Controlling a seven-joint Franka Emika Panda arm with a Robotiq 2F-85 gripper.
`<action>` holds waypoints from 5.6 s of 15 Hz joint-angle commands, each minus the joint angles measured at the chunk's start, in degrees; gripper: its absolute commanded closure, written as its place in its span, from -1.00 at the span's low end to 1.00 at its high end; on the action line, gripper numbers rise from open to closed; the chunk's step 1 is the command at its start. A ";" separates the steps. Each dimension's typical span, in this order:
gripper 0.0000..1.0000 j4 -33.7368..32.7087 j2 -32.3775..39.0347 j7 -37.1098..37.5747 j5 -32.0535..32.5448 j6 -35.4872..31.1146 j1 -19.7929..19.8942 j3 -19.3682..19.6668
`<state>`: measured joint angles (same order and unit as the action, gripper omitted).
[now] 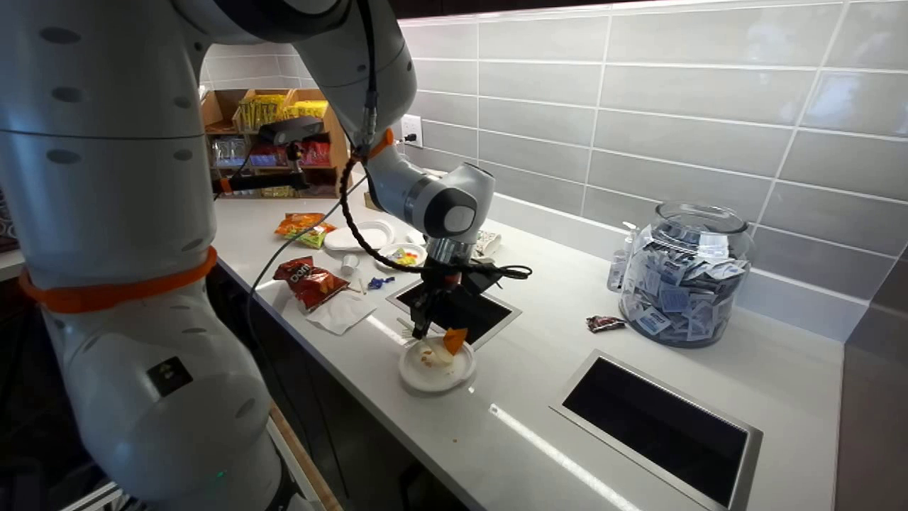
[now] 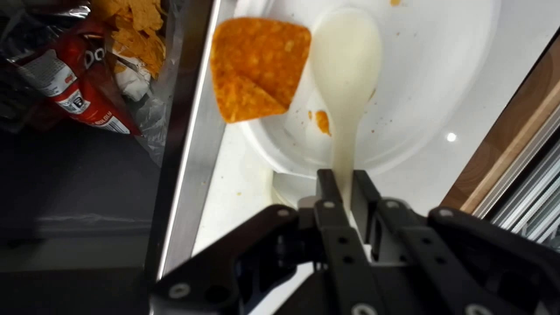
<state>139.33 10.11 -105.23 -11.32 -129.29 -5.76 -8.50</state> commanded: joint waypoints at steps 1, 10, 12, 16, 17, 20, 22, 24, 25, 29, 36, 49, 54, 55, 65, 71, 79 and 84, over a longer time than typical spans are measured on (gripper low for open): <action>0.93 -1.38 0.99 -0.50 1.95 1.16 0.59 -0.47; 0.93 -2.63 1.39 -1.93 2.01 1.51 0.74 -0.77; 0.93 -2.90 1.66 -2.28 1.96 1.45 0.74 -0.82; 0.93 -3.05 1.55 -2.63 2.09 1.38 0.62 -0.99; 0.93 -3.02 1.38 -2.60 2.18 1.28 0.57 -1.04; 0.93 -3.16 1.16 -2.55 2.31 1.15 0.46 -1.24; 0.93 -3.45 1.21 -2.43 2.40 1.11 0.36 -1.39; 0.93 -3.62 1.08 -2.38 2.60 1.07 0.23 -1.56; 0.93 -3.75 1.07 -2.32 2.75 1.07 0.18 -1.64; 0.93 -4.06 1.08 -2.22 3.11 1.07 0.03 -2.07; 0.93 -4.30 0.86 -2.15 3.46 1.02 -0.09 -2.51; 0.93 -4.71 0.13 -2.84 2.08 -0.19 -0.27 -3.47; 0.93 -4.32 -1.23 -4.17 0.85 -1.73 -0.19 -3.89; 0.93 -4.21 -1.55 -4.27 0.74 -1.76 -0.16 -3.89; 0.93 -3.46 -3.52 -6.06 0.34 -0.86 -0.34 -3.74; 0.93 -1.63 -5.59 -4.37 0.49 -0.44 -0.76 -3.62; 0.93 2.92 -10.61 -0.22 0.56 -1.99 -1.52 -3.08; 0.93 5.91 -14.24 6.59 1.74 -3.88 -1.87 -2.29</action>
<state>141.34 -0.34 -102.78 -9.94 -130.37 -6.58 -11.72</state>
